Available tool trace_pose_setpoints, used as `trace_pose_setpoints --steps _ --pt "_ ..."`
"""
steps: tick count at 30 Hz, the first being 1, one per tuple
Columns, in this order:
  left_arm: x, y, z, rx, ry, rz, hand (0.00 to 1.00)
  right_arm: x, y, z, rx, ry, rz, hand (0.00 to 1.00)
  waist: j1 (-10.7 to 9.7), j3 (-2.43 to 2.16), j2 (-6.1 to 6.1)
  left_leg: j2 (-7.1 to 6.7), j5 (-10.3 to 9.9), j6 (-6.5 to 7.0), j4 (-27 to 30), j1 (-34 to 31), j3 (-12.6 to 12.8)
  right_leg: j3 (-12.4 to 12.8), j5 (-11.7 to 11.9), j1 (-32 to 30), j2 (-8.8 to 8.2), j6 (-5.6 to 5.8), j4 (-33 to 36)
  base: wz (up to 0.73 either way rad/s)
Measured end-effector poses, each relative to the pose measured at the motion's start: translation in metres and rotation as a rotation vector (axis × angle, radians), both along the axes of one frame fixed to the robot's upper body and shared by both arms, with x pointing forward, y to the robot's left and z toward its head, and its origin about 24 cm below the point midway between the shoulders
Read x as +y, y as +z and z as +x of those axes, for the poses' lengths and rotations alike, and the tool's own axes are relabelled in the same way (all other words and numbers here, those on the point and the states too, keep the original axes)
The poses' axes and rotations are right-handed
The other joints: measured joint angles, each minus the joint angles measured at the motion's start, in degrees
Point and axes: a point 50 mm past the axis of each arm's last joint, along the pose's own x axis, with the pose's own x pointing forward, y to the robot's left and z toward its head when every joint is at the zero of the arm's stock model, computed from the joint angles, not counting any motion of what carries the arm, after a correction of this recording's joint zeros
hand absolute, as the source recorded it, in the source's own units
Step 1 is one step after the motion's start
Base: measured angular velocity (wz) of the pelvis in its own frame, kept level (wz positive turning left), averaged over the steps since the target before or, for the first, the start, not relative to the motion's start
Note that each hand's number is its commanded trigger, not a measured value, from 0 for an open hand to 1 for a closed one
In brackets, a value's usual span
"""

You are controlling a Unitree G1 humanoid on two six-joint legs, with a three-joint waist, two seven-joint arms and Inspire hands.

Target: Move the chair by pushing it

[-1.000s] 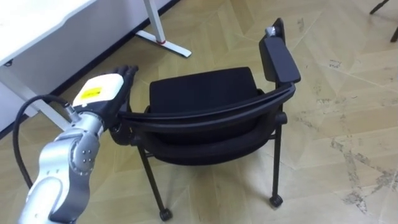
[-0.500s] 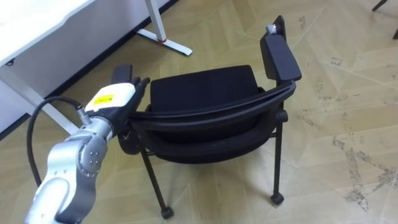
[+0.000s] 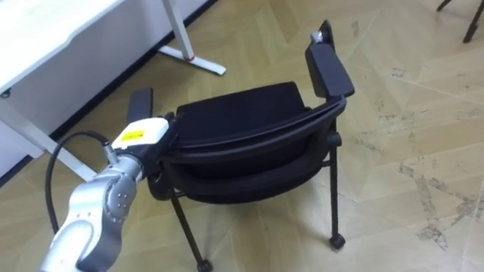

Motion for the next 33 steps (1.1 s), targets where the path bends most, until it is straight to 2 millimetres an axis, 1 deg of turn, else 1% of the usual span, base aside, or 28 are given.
trace_pose_setpoints --steps 5,9,16,17,18,19,20,25,33 --pt "0.001 -0.010 0.000 -0.003 0.015 0.022 0.00 0.000 -0.001 -0.002 0.037 0.023 -0.009 0.00 -0.9 -0.10 -0.31 0.00 0.0 0.01 -0.1 1.2 0.1 0.2 -0.1 0.8 0.02 -0.02 0.1 0.01" --pt "0.000 -0.011 0.000 -0.002 0.020 0.027 0.00 0.000 -0.001 -0.006 0.065 0.015 -0.007 0.00 -1.0 -0.19 -0.49 0.00 0.0 0.01 -0.1 1.5 0.1 0.3 -0.1 1.2 0.04 -0.05 0.0 0.00" --pt "0.001 -0.013 -0.001 0.007 0.032 0.037 0.00 0.000 -0.001 -0.006 0.095 0.074 -0.025 0.00 -1.6 -0.57 -1.12 -0.10 0.1 0.04 -0.9 2.1 0.2 0.6 -0.1 1.5 0.06 -0.05 0.0 0.00" --pt "0.001 -0.013 -0.001 0.009 0.034 0.040 0.01 0.000 -0.001 -0.005 0.096 0.078 -0.027 0.00 -1.7 -0.62 -1.20 -0.11 0.1 0.04 -1.0 2.1 0.3 0.6 -0.1 1.5 0.06 -0.06 0.0 0.00" --pt "0.001 -0.013 -0.002 0.010 0.033 0.042 0.30 0.000 -0.001 -0.005 0.096 0.079 -0.028 0.00 -1.8 -0.63 -1.21 -0.13 0.1 0.04 -1.0 2.1 0.3 0.6 -0.1 1.6 0.06 -0.07 0.0 0.00" --pt "0.002 -0.014 -0.002 0.010 0.034 0.044 0.55 0.000 -0.001 -0.005 0.097 0.081 -0.029 0.00 -2.1 -0.64 -1.24 -0.15 0.1 0.04 -1.1 2.2 0.3 0.6 -0.1 1.6 0.06 -0.07 0.0 0.00" --pt "0.002 -0.014 -0.002 0.010 0.036 0.048 1.00 0.000 -0.001 -0.005 0.097 0.083 -0.030 0.00 -2.4 -0.64 -1.24 -0.16 0.1 0.04 -1.2 2.3 0.3 0.6 -0.1 1.7 0.06 -0.07 0.0 0.00" --pt "0.003 -0.018 -0.002 0.016 0.039 0.055 1.00 0.000 -0.001 -0.005 0.102 0.078 -0.033 0.00 -2.6 -0.64 -1.24 -0.16 0.0 0.03 -1.5 2.6 0.9 1.1 -0.1 1.7 0.06 -0.07 -0.1 -0.04" --pt "0.005 -0.019 -0.002 0.013 0.053 0.062 1.00 0.002 -0.001 -0.005 0.101 0.080 -0.027 0.00 -3.0 -0.59 -1.32 -0.21 0.0 0.03 -1.8 3.1 1.0 1.4 -0.1 2.1 0.09 -0.06 -1.0 -0.01"
